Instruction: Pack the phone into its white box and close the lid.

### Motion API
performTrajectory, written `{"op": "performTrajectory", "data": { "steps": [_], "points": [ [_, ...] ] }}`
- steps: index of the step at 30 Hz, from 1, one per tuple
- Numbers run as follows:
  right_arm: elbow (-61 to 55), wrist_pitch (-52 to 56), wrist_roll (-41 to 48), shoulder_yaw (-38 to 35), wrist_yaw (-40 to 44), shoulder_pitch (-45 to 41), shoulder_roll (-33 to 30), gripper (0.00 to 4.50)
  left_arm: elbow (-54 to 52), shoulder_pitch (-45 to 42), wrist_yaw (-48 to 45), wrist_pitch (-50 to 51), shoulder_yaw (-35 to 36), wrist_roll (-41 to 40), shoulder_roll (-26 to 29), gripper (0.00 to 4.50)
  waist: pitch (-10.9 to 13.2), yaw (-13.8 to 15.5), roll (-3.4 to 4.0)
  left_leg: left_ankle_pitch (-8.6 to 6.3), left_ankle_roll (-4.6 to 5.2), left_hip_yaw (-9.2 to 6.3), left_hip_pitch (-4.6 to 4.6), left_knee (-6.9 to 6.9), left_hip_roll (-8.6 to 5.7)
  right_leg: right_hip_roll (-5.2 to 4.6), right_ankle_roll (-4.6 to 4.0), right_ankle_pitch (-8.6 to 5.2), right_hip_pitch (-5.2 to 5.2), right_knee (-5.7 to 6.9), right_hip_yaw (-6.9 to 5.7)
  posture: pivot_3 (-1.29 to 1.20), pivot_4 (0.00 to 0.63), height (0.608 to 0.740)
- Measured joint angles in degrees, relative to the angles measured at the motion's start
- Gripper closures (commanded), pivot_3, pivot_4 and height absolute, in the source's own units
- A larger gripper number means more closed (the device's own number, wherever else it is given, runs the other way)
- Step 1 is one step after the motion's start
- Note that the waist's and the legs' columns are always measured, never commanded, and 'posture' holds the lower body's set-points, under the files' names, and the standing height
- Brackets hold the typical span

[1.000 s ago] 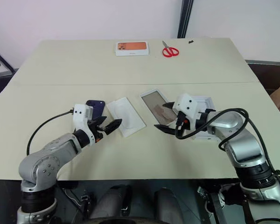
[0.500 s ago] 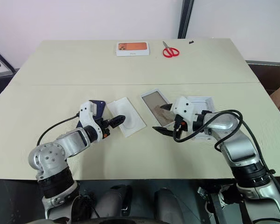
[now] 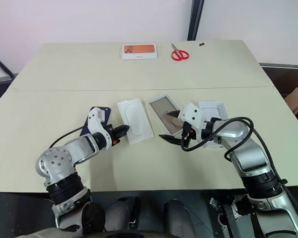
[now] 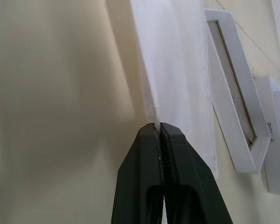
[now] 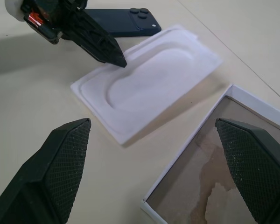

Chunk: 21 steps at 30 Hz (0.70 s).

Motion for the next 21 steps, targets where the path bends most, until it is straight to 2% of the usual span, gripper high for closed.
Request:
{"op": "performTrajectory", "data": {
  "steps": [4,10,15,21],
  "points": [
    [-1.33,0.79,0.12,-0.13,-0.42,0.18,-0.16,0.00,0.01,-0.68,-0.57,0.38,3.82,-0.67,0.54,4.45,0.01,0.06,-0.02,0.00,0.00,0.01,0.00,0.01,0.00,0.00,0.00,0.00,0.01,0.00,0.00,0.00,0.150,0.740],
    [-0.90,1.19,0.05,-2.33,-0.50,0.02,-2.29,0.00,-0.01,-6.42,-1.23,3.19,9.62,-3.57,-0.09,4.45,0.06,0.28,-0.10,0.00,-0.01,0.00,-0.04,0.11,-0.01,-0.02,0.01,0.00,0.06,-0.04,-0.02,0.00,0.150,0.740],
    [2.36,0.05,-0.79,-4.56,-0.86,-0.98,-4.39,0.00,1.00,-10.70,0.35,4.88,10.21,-4.61,-0.61,4.45,0.08,0.13,-0.14,0.00,-0.01,0.01,-0.02,0.04,-0.01,0.00,0.01,0.01,0.03,-0.03,-0.01,0.00,0.150,0.740],
    [5.39,-0.94,-1.22,-5.15,-1.18,-1.40,-4.77,0.00,8.06,-12.90,5.33,3.92,8.24,-3.98,-0.88,4.45,0.08,0.14,-0.14,0.00,-0.01,0.02,-0.02,0.05,-0.01,0.00,0.01,0.01,0.03,-0.03,0.00,0.00,0.150,0.740]
  ]
}}
